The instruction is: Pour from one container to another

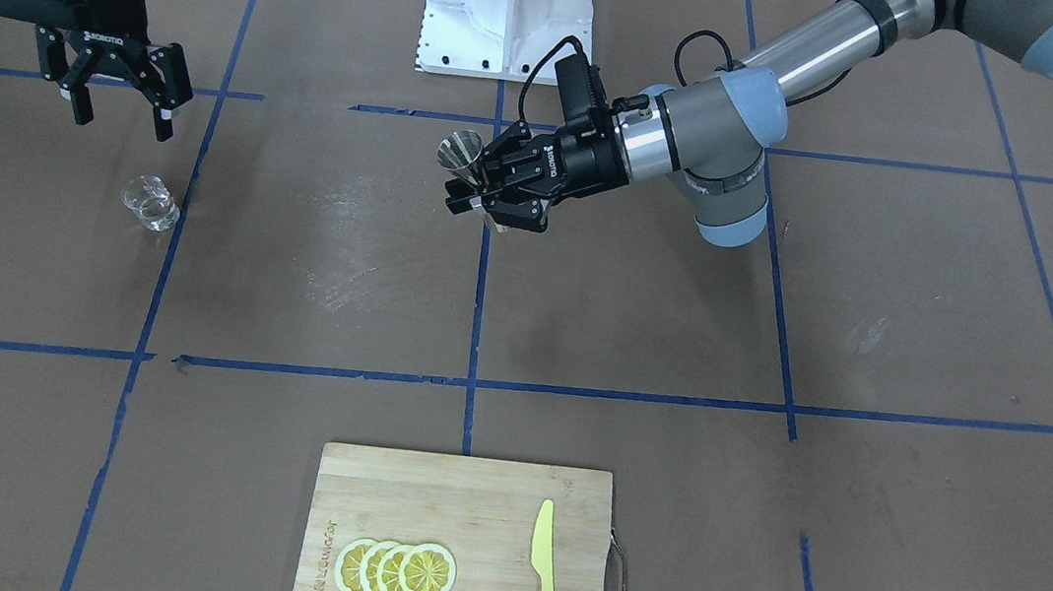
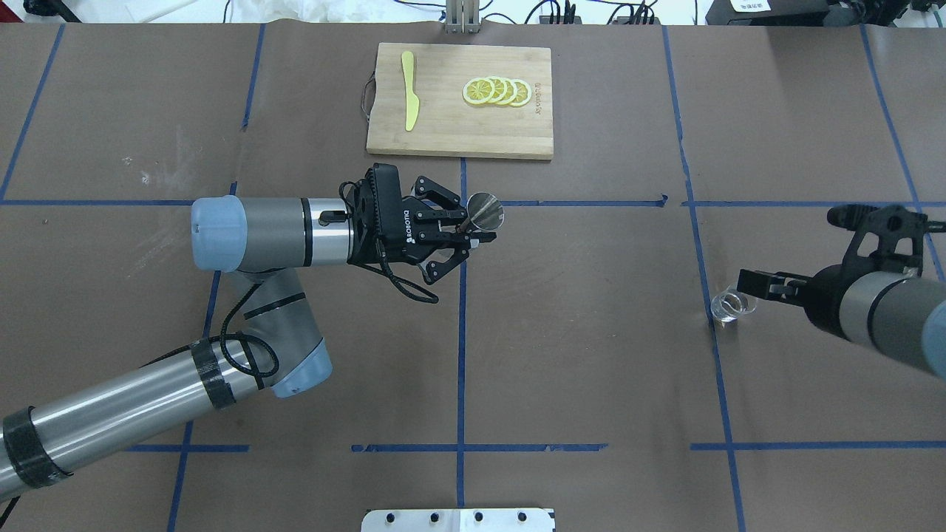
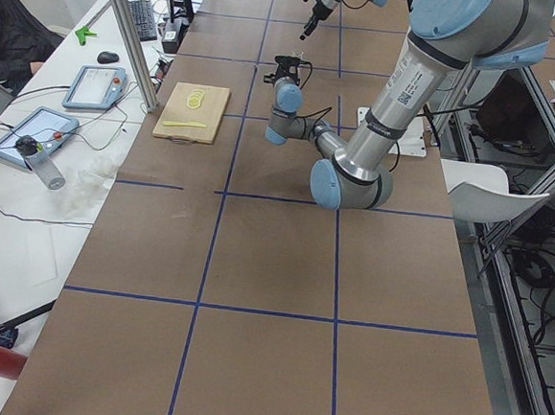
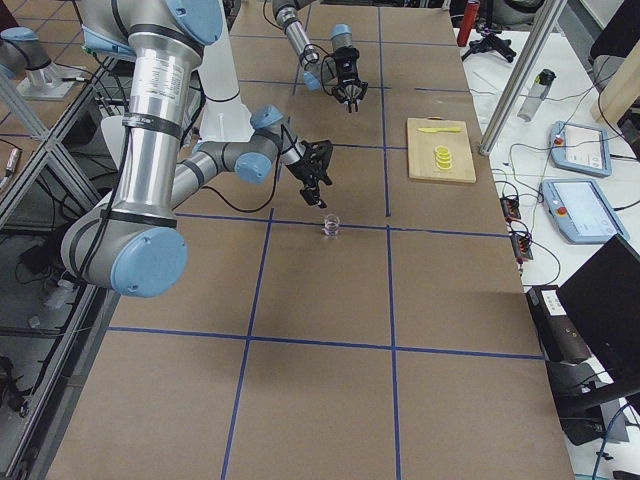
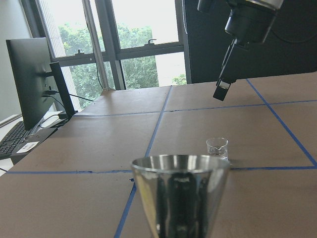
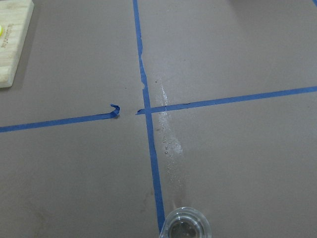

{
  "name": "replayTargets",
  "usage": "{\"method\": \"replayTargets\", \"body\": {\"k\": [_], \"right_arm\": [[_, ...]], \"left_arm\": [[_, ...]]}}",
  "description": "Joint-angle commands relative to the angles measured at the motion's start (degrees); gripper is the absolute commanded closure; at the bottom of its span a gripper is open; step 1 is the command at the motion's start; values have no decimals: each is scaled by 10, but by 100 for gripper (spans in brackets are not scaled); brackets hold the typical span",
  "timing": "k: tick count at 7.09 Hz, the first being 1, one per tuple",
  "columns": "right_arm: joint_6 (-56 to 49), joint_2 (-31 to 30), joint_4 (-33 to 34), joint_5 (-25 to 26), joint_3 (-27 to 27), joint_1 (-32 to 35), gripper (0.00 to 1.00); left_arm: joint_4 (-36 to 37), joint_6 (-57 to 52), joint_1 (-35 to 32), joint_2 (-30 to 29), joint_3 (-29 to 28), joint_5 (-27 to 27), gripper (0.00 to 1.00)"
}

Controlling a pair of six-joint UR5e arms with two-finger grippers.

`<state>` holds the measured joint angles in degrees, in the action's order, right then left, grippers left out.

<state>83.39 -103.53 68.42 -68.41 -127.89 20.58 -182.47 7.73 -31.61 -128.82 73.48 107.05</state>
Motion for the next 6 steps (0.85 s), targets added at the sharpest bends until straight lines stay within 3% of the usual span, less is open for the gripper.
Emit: {"method": "replayTargets", "body": {"k": [1, 3, 6], "right_arm": [[53, 0, -52, 178, 78, -85, 0], [54, 3, -125, 280, 148, -122, 0], [80, 23, -126, 337, 193, -145, 0]], "left_arm": [[0, 0, 0, 1, 0, 0, 100], [-1, 0, 0, 2, 1, 0, 100], [0, 0, 0, 4, 1, 0, 100]]}}
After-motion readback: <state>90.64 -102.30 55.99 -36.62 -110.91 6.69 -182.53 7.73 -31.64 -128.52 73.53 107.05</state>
